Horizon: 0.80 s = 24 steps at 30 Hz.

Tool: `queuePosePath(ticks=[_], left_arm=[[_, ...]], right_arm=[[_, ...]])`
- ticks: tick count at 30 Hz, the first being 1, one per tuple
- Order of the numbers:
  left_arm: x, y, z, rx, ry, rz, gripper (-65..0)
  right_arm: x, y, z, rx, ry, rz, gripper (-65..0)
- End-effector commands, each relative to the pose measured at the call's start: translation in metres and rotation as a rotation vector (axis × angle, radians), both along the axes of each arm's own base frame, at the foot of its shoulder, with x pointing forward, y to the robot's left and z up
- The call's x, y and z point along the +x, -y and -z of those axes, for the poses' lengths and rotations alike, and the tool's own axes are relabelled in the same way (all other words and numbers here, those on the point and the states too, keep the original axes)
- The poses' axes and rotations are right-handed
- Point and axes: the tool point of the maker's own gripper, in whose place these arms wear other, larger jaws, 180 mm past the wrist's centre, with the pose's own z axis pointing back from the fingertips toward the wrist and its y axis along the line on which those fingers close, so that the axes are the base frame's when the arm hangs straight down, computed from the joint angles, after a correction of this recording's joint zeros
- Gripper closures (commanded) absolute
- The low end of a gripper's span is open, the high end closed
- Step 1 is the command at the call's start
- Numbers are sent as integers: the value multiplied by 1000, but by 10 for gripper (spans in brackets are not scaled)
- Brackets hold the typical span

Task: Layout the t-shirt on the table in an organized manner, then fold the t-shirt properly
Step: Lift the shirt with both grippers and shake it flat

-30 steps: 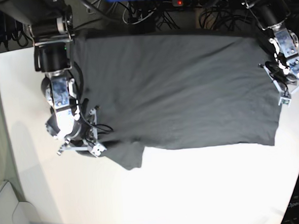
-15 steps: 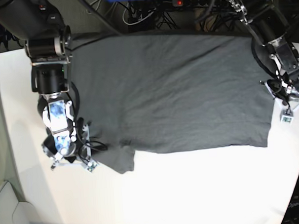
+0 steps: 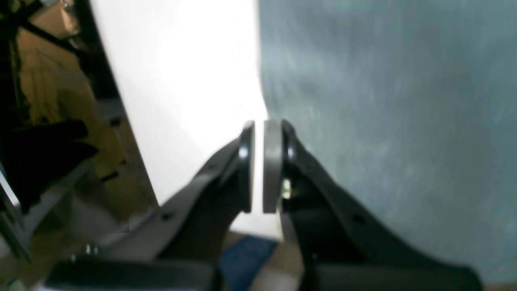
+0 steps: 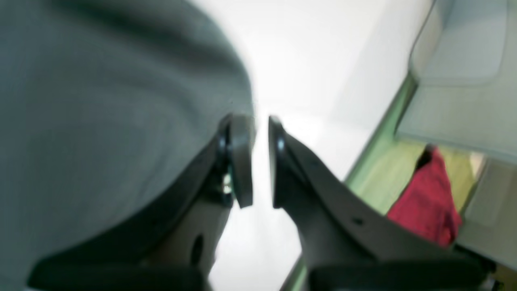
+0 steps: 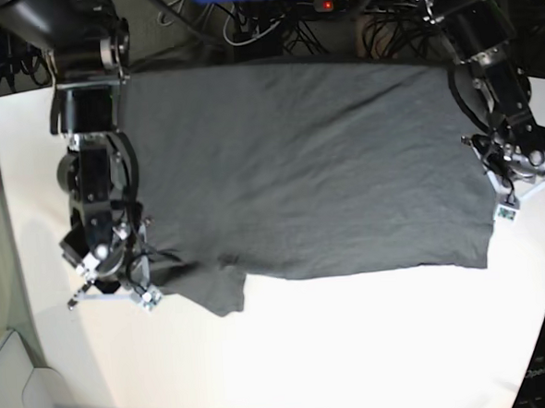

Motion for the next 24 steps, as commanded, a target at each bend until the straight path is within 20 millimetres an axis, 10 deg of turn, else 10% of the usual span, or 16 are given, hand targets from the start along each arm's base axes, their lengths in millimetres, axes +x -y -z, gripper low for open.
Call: queuePosePath(ticks=[1,13,24], left_arm=[[10,-4,-14,25,40,7,-43],[-22,12,35,-17,-102,52,-44],[-10,23,74,-138,-104,65,-44]], right_arm=[[5,4,-20,-18,57,6,-66],[-94,12,29,-86,-114,50,-66],[-92,10,86,-28,-265,34,-65]])
